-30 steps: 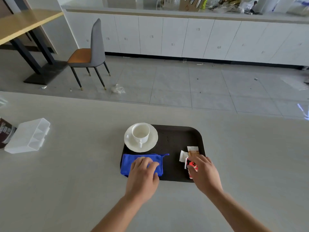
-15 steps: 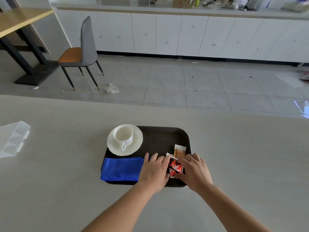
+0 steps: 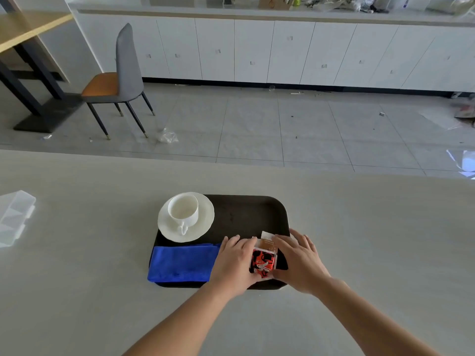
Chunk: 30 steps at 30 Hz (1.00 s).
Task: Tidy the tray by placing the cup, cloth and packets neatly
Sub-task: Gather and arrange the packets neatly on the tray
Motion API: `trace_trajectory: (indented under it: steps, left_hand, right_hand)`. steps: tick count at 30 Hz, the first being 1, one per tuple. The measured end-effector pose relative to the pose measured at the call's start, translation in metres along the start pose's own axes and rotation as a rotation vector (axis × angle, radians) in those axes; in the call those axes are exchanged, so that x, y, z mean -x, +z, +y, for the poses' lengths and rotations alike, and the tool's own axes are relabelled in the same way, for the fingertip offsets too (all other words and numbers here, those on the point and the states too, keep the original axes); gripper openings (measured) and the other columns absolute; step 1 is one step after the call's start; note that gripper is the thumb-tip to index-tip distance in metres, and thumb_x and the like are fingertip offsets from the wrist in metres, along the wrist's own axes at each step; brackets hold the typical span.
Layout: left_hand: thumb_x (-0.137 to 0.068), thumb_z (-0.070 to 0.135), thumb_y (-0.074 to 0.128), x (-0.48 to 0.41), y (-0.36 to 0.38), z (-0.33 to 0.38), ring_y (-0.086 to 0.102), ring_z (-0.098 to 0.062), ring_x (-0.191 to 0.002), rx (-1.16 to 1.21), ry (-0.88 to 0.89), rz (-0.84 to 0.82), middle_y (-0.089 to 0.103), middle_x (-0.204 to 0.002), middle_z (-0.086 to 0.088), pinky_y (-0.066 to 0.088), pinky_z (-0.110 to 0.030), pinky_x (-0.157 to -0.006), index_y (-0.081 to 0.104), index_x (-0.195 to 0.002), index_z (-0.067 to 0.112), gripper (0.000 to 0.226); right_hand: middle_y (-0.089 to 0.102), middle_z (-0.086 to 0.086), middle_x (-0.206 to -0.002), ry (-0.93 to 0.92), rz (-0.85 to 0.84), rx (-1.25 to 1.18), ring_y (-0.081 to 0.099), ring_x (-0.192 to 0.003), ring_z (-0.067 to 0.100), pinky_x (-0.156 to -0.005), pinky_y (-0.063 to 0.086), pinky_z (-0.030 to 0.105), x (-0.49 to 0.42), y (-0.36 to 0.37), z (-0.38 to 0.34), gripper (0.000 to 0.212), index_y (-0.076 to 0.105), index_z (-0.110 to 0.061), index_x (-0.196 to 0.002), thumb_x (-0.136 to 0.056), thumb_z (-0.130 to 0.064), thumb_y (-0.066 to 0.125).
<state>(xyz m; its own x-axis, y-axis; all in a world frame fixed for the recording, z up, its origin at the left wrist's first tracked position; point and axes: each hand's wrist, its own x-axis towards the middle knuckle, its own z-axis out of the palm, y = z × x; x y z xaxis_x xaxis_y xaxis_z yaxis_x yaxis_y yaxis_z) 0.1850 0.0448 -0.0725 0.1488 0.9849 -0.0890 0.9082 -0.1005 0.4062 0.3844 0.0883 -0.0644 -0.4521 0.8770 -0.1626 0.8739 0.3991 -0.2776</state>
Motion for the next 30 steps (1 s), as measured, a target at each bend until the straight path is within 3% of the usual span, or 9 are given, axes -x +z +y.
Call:
trace_trajectory:
  steps: [5, 7, 15, 20, 23, 25, 28, 30]
  left_hand:
    - [-0.081, 0.058, 0.067, -0.007, -0.01, 0.012, 0.05, -0.02, -0.116, -0.023, -0.078, 0.052, 0.063, -0.12, 0.004, 0.032, -0.05, -0.111, 0.049, -0.133, 0.026, 0.064]
    - [-0.081, 0.056, 0.068, -0.01, -0.014, 0.017, 0.052, -0.02, -0.104, -0.076, -0.079, 0.043, 0.065, -0.108, 0.002, 0.037, -0.046, -0.105, 0.057, -0.125, 0.028, 0.053]
    - [-0.079, 0.038, 0.077, -0.007, -0.022, 0.012, 0.055, -0.012, -0.089, 0.016, -0.128, 0.084, 0.066, -0.096, 0.009, 0.043, -0.038, -0.091, 0.062, -0.102, 0.028, 0.029]
    - [-0.084, 0.017, 0.072, -0.005, -0.033, -0.003, 0.053, -0.008, -0.076, 0.077, -0.09, 0.118, 0.059, -0.085, 0.011, 0.043, -0.029, -0.074, 0.065, -0.086, 0.026, 0.012]
    - [-0.086, 0.017, 0.069, -0.012, -0.042, -0.005, 0.057, -0.009, -0.079, 0.171, -0.08, 0.067, 0.062, -0.086, 0.01, 0.044, -0.023, -0.068, 0.066, -0.086, 0.023, 0.007]
    - [-0.087, 0.018, 0.068, -0.017, -0.047, -0.007, 0.059, -0.006, -0.074, 0.266, -0.118, 0.041, 0.065, -0.08, 0.01, 0.045, -0.022, -0.064, 0.063, -0.085, 0.025, 0.009]
    - [-0.088, 0.015, 0.062, -0.019, -0.053, -0.017, 0.058, -0.002, -0.068, 0.335, -0.148, 0.017, 0.062, -0.072, 0.015, 0.041, -0.016, -0.058, 0.065, -0.089, 0.028, 0.014]
    - [-0.09, 0.012, 0.055, -0.018, -0.056, -0.02, 0.058, -0.001, -0.074, 0.36, -0.159, -0.017, 0.061, -0.076, 0.018, 0.043, -0.018, -0.063, 0.07, -0.101, 0.027, 0.024]
  right_hand:
    - [0.048, -0.012, -0.145, 0.095, 0.068, -0.127, 0.02, -0.143, 0.02, -0.116, 0.023, 0.044, 0.0, -0.011, -0.003, 0.072, 0.042, -0.034, -0.143, -0.079, -0.056, 0.067]
    - [0.053, -0.015, -0.14, 0.05, 0.057, -0.085, 0.023, -0.14, 0.019, -0.114, 0.024, 0.042, 0.001, -0.009, -0.005, 0.066, 0.046, -0.036, -0.139, -0.079, -0.055, 0.067]
    - [0.056, -0.019, -0.133, 0.003, 0.041, -0.069, 0.029, -0.134, 0.017, -0.111, 0.025, 0.038, 0.003, -0.008, -0.005, 0.063, 0.051, -0.042, -0.133, -0.075, -0.056, 0.069]
    - [0.057, -0.02, -0.129, -0.021, 0.081, -0.07, 0.033, -0.131, 0.015, -0.111, 0.029, 0.037, 0.003, -0.012, -0.007, 0.047, 0.058, -0.042, -0.126, -0.08, -0.032, 0.068]
    - [0.06, -0.017, -0.116, -0.087, 0.083, -0.022, 0.041, -0.12, 0.015, -0.106, 0.038, 0.035, 0.003, -0.012, -0.017, 0.038, 0.064, -0.036, -0.117, -0.08, -0.042, 0.07]
    - [0.06, -0.013, -0.107, -0.08, 0.079, 0.022, 0.044, -0.108, 0.016, -0.099, 0.043, 0.035, 0.004, -0.009, -0.026, 0.045, 0.064, -0.032, -0.115, -0.076, -0.054, 0.068]
    - [0.059, -0.008, -0.114, -0.001, 0.062, 0.047, 0.044, -0.108, 0.019, -0.097, 0.039, 0.034, 0.004, 0.0, -0.033, 0.061, 0.056, -0.033, -0.126, -0.074, -0.063, 0.066]
    - [0.058, -0.006, -0.118, 0.017, 0.046, 0.067, 0.042, -0.11, 0.02, -0.098, 0.035, 0.036, 0.003, 0.005, -0.037, 0.064, 0.054, -0.036, -0.129, -0.073, -0.064, 0.067]
